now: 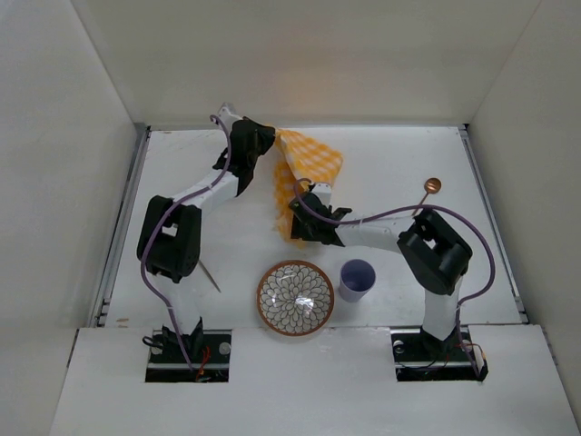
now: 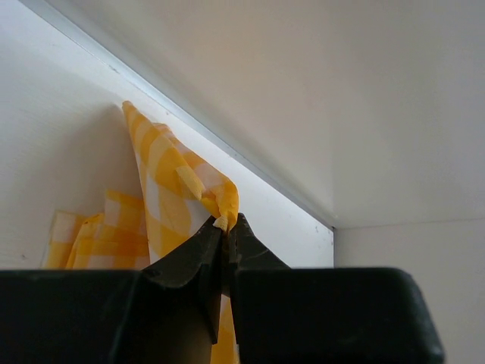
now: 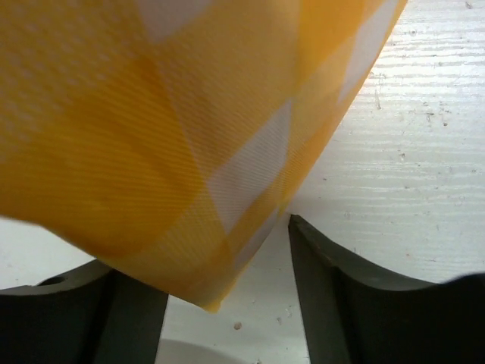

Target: Set the dinner table for one person

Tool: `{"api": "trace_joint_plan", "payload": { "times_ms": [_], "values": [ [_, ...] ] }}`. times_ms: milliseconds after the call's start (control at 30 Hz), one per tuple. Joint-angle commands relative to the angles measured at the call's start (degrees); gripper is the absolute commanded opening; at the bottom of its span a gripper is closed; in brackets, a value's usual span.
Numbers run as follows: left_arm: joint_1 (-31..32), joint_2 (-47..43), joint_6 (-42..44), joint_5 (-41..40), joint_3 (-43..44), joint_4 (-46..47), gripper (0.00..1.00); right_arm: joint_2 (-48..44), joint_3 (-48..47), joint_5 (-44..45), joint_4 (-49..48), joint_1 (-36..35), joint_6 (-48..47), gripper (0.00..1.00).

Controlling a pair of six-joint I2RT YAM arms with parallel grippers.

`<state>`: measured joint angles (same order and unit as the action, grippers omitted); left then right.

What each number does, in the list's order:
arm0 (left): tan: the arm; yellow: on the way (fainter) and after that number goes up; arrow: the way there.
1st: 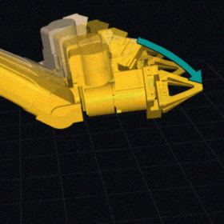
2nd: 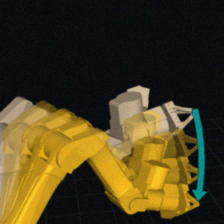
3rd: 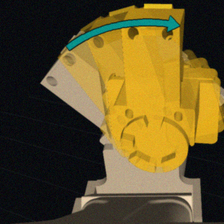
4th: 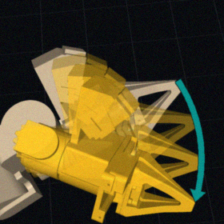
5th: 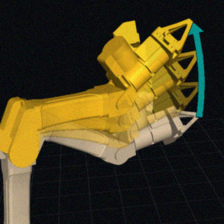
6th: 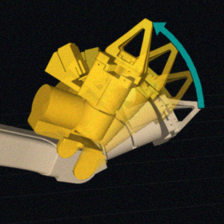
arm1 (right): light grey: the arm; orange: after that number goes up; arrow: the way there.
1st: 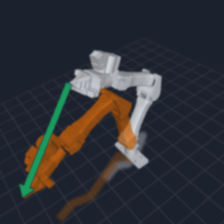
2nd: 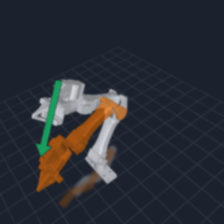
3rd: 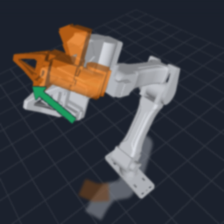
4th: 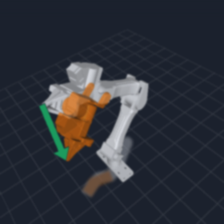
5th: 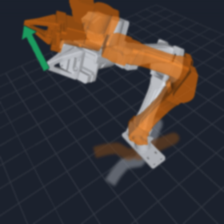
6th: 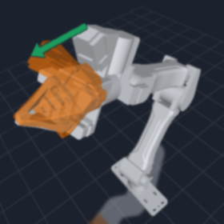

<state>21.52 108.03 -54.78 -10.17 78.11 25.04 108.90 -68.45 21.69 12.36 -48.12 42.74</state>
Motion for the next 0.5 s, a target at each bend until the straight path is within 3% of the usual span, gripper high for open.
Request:
{"api": "trace_joint_plan", "payload": {
  "times_ms": [0, 100, 167, 233, 267, 333, 467],
  "values": [
    [-0.91, -5.9, 0.2, 0.15, -0.59, 3.26, 0.01, -0.09, 0.76, 1.69, -1.11, -0.62, 3.05, 0.63],
    [-1.44, -6.16, 0.38, 0.15, -0.59, 3.09, 0.01, -0.53, 2.52, 1.6, -2.6, -0.62, 4.01, 0.51],
    [-1.96, -6.34, 0.38, 0.15, -0.67, 3.0, 0.01, -0.36, 2.61, 0.81, -2.78, -0.62, 4.28, 0.5],
    [-2.66, -6.69, 0.29, 0.15, -1.11, 3.0, 0.01, -0.36, 2.79, 0.72, -3.13, -0.79, 4.37, 0.37],
    [-2.93, -6.95, 0.21, 0.15, -1.29, 3.0, 0.01, -1.14, 3.14, 1.59, -3.57, -0.79, 4.37, 0.26],
    [-3.81, -7.57, 0.2, 0.15, -1.9, 3.0, 0.01, -3.42, 4.02, 3.87, -4.8, -0.79, 3.58, 0.16],
    [-6.52, -9.41, 0.12, 0.42, -2.87, 3.0, 0.01, -9.57, 3.41, 5.47, -6.03, 0.78, -3.43, 0.11]
  ]
}}
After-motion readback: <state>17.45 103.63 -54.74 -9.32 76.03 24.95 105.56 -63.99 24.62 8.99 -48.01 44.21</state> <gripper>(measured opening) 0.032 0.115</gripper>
